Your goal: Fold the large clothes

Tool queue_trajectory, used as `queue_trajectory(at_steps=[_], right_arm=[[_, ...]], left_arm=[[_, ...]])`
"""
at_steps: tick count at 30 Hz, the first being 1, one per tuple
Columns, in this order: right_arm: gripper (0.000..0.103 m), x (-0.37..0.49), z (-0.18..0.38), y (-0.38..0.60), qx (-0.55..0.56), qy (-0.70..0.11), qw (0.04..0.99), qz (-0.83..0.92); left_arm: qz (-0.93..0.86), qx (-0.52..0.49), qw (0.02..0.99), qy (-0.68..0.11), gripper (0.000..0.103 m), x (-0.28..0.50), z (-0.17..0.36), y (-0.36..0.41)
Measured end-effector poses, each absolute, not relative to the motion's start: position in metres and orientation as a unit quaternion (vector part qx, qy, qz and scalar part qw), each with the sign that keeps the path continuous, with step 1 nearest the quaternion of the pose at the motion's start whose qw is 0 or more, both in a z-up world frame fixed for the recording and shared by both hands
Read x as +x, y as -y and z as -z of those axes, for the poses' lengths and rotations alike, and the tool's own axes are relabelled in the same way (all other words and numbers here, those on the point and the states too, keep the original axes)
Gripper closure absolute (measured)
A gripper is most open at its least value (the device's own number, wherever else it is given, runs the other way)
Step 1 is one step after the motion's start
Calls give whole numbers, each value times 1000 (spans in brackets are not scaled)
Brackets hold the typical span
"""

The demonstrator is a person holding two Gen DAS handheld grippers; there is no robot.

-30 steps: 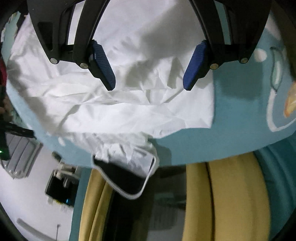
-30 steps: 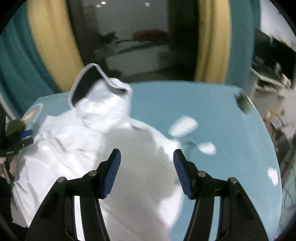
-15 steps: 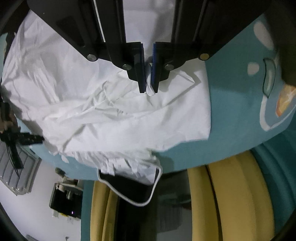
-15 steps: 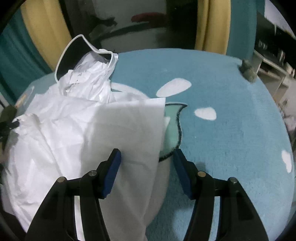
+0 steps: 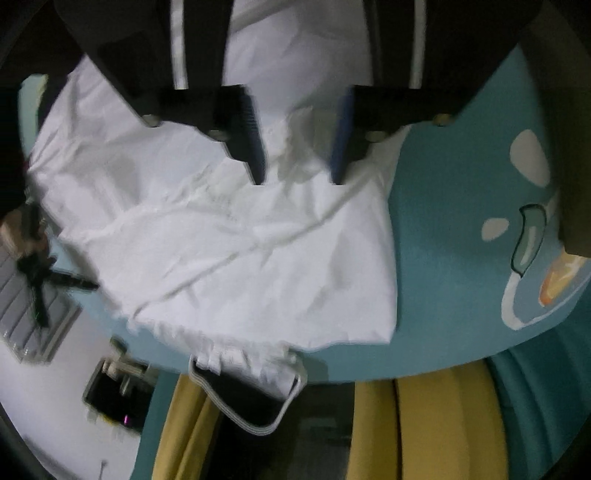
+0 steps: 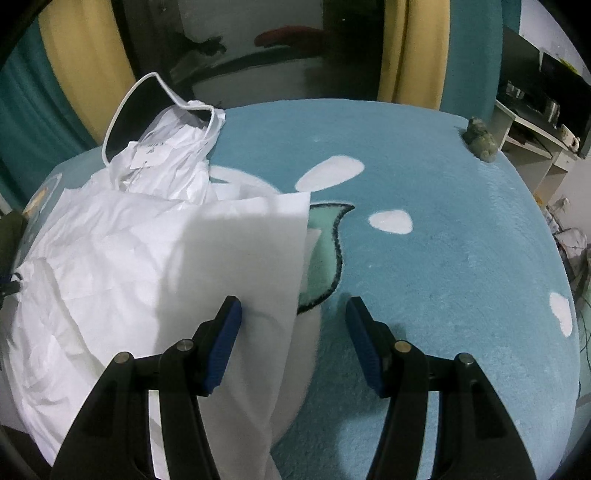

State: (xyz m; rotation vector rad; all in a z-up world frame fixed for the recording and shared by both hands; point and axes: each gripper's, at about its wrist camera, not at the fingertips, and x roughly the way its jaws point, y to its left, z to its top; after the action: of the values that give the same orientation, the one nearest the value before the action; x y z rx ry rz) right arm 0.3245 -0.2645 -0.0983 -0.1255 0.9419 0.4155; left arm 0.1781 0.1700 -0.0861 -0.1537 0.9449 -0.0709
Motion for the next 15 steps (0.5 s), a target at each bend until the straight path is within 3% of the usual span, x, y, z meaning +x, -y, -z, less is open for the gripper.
queue_trajectory(at_steps=[10, 12, 13, 14, 15], right_arm=[[44, 327, 82, 234, -108, -398, 880, -236], [44, 330, 83, 222, -137, -391, 878, -240], [45, 332, 86, 218, -147, -396, 874, -242], [46, 336, 92, 214, -155, -404, 867, -246], [60, 339, 99, 211, -164, -414, 860, -250]], left_arm=[[4, -19, 883, -469, 58, 207, 109, -166], [14, 0, 887, -462, 72, 206, 109, -159], [20, 18, 888, -459, 91, 205, 107, -152], [18, 28, 889, -457, 94, 204, 105, -150], [14, 38, 891, -453, 94, 203, 103, -147]])
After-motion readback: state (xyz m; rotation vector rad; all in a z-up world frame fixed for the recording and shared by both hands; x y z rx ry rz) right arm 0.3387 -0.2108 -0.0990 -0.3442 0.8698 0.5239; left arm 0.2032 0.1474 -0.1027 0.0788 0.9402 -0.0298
